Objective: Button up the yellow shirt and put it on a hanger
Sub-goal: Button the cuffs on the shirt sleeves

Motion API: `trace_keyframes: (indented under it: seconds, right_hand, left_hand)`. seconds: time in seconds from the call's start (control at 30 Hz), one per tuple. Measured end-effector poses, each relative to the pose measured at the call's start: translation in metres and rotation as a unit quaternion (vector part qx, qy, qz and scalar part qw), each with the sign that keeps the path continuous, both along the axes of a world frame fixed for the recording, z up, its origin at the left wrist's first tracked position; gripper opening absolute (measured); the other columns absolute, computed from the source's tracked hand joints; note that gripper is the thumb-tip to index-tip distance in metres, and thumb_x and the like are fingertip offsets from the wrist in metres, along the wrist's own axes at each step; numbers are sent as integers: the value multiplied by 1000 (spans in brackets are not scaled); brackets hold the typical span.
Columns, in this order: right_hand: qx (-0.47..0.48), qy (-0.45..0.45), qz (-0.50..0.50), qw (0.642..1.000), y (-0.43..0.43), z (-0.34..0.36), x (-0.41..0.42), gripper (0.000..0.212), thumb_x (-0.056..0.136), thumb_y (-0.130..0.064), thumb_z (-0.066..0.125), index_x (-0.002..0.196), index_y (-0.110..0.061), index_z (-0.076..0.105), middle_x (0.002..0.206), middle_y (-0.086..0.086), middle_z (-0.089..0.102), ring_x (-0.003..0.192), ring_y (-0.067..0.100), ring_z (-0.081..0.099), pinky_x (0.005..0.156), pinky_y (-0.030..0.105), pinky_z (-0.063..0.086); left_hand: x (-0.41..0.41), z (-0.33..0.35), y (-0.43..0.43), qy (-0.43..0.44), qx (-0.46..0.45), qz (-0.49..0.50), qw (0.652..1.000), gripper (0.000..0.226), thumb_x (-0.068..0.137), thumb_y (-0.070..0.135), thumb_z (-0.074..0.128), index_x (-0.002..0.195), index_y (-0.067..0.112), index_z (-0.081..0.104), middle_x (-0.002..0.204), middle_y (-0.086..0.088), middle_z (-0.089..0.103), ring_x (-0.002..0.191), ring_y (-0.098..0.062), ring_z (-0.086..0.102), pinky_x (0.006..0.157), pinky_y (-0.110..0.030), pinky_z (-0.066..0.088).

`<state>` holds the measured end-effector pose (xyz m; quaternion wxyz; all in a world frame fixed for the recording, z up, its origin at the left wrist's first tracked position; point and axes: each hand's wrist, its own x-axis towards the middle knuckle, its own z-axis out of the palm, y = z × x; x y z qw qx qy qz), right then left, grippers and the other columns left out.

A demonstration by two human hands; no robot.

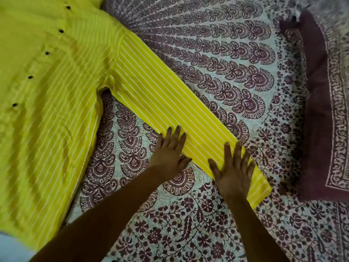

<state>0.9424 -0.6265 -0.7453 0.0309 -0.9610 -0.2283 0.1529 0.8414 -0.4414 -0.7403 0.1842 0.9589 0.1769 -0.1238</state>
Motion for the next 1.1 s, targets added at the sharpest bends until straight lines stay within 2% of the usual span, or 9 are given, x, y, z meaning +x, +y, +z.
trace_keyframes:
  seconds: [0.07,0.13,0.2,0.27,0.47,0.6,0.77,0.97,1.1]
  right_hand:
    - [3,6,-2,1000,6,5,0,85,76,-78,4,147,-33,-5,157,3,-12,144,31,-10,115,51,-7]
    - [35,1,-15,999,15,16,-2,91,74,-79,7,149,-27,2,158,7,-4,145,30,-8,114,51,-6]
    - [86,-14,-7,996,35,31,-7,91,76,-76,15,149,-22,13,158,10,7,145,29,-2,115,51,-1]
    - [133,-28,26,990,60,46,-14,85,79,-71,24,146,-19,24,156,11,17,145,30,6,115,52,6]
    - [248,-63,125,959,181,98,-63,68,86,-54,39,141,-15,34,148,11,35,142,32,18,112,51,18]
    - [308,-93,157,934,264,127,-108,58,87,-40,50,137,-14,39,141,12,44,139,33,26,110,48,26]
    - [374,-105,129,912,374,152,-170,53,87,-39,49,132,-10,46,132,12,52,132,35,35,104,51,35]
    - [417,-82,96,900,477,168,-231,51,86,-32,53,132,-10,48,132,13,51,132,35,34,105,52,34]
    - [423,-71,120,895,522,163,-250,47,86,-27,56,130,-11,50,129,10,54,131,35,37,104,49,34]
  left_hand:
    - [-5,11,9,-25,-43,3,999,85,77,63,1,148,16,7,157,-6,-3,145,-24,-7,117,-38,-2]
    - [-10,26,21,-69,-87,23,994,81,79,59,6,144,16,26,154,-5,21,144,-22,13,117,-33,8]
    - [-19,42,37,-119,-103,49,986,70,84,53,14,137,17,42,146,-4,40,138,-22,31,113,-33,24]
    - [-25,56,52,-152,-113,77,979,58,89,49,24,132,20,49,138,-2,50,133,-21,41,105,-37,38]
    - [-70,103,138,-262,-113,120,951,39,92,33,43,122,14,59,125,-7,61,115,-25,59,93,-38,51]
    - [-117,129,208,-316,-89,149,933,39,90,34,40,116,17,63,118,-2,66,107,-20,63,85,-32,52]
    - [-188,161,311,-338,-80,172,922,40,89,37,39,116,21,63,117,2,66,105,-14,63,85,-24,48]
    - [-248,176,417,-344,-58,185,919,35,90,34,44,115,20,64,117,1,66,105,-17,63,84,-27,49]
    - [-261,162,454,-345,-76,202,914,32,89,28,48,115,20,63,118,1,66,108,-14,62,86,-18,41]
